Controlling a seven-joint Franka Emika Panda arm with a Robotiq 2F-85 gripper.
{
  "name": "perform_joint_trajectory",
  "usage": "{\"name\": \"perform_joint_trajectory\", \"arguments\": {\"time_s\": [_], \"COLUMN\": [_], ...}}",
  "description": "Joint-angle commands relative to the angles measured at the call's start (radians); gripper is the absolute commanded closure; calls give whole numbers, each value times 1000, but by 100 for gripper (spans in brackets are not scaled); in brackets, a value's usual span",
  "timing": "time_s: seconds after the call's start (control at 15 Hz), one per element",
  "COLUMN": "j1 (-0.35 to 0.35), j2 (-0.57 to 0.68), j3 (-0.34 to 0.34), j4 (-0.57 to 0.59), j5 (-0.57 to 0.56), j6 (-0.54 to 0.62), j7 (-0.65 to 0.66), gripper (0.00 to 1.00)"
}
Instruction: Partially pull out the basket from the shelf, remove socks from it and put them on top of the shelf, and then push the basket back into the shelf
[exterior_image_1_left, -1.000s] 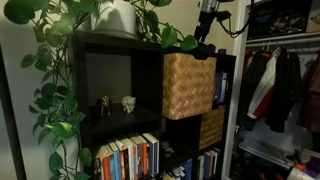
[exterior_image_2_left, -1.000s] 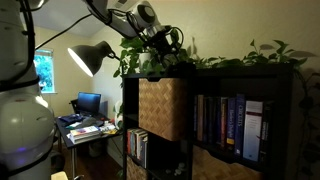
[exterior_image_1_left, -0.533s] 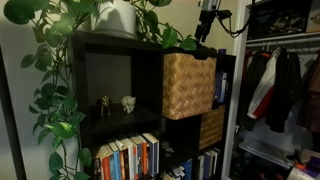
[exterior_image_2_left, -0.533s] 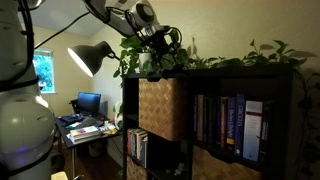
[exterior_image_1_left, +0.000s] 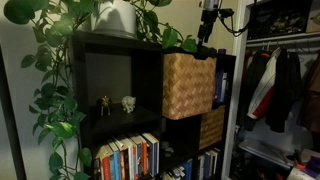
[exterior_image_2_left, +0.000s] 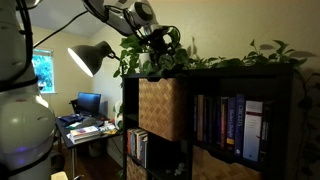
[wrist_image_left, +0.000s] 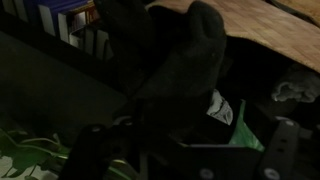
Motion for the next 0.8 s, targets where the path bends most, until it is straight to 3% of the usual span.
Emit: {"name": "perform_joint_trajectory", "arguments": {"time_s": [0.0,0.4,0.73], "j1": [-1,-19,-33], "j2": [-54,-82,-95], "j3": [3,-21,-53], "j4": [-45,-110,-192], "j5": [-22,4,27], "j6": [-14,13,118], "j7": [29,89,121], "gripper": [0,0,0]}}
